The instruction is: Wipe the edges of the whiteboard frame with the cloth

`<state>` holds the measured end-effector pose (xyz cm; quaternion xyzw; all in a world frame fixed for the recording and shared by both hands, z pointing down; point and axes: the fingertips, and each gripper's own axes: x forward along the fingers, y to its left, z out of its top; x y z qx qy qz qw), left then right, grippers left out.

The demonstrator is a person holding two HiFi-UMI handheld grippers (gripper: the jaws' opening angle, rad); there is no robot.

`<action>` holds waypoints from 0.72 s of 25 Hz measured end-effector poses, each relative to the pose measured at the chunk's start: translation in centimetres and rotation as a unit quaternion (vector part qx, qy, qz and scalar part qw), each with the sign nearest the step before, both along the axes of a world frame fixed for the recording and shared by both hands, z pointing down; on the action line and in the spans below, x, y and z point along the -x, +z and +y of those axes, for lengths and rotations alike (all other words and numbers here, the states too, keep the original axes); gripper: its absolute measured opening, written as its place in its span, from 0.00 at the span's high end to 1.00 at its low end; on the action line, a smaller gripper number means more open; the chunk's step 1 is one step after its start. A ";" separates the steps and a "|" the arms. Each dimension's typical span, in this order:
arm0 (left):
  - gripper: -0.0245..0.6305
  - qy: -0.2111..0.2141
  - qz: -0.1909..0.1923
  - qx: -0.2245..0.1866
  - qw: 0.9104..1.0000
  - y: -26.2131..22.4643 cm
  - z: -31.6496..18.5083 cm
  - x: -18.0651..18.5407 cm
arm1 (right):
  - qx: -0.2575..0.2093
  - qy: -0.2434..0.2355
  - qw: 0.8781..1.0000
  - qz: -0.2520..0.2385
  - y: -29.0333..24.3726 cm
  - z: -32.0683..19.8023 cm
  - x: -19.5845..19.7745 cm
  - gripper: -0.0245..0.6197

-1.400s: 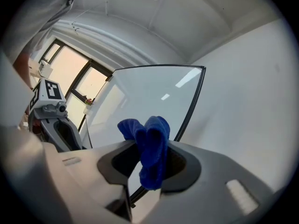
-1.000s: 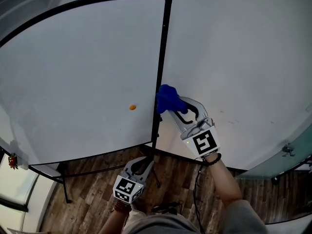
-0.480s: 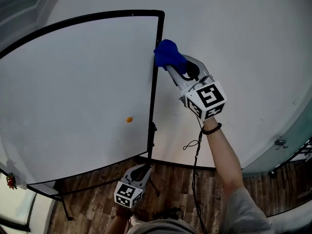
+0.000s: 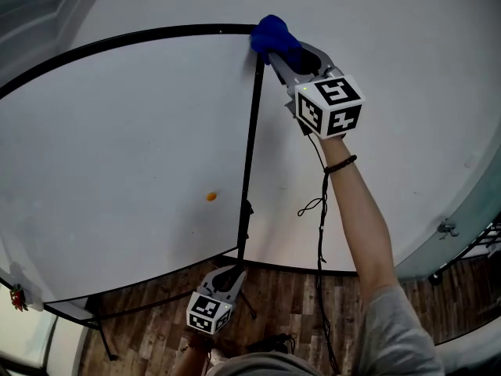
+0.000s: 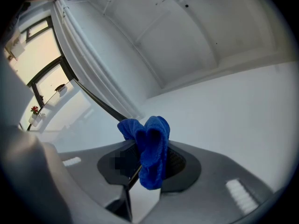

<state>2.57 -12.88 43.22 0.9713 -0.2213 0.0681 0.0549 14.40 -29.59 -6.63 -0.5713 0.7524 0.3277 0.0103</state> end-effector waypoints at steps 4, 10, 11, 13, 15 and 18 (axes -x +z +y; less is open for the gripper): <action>0.86 -0.003 0.002 -0.001 1.000 0.0 -0.2 0.5 | 0.009 0.007 1.000 -0.017 -0.7 -1.7 -0.4 0.75; 0.86 -0.017 0.002 0.003 1.000 0.2 -1.3 1.4 | 0.022 -0.007 0.999 -0.041 0.6 -3.6 -1.0 0.77; 0.86 -0.019 0.002 0.003 1.000 0.3 -1.4 1.6 | 0.024 -0.011 0.999 -0.046 0.8 -3.7 -1.0 0.77; 0.86 -0.023 0.002 0.004 1.000 0.3 -1.6 1.8 | 0.026 -0.015 0.998 -0.053 0.8 -3.8 -1.0 0.77; 0.86 -0.027 0.001 0.006 1.000 0.6 -1.9 1.9 | 0.029 -0.016 0.998 -0.053 0.8 -3.8 -0.9 0.78; 0.86 -0.030 0.004 0.012 0.999 1.0 -2.3 1.6 | 0.034 -0.023 0.998 -0.055 1.1 -4.0 -0.8 0.78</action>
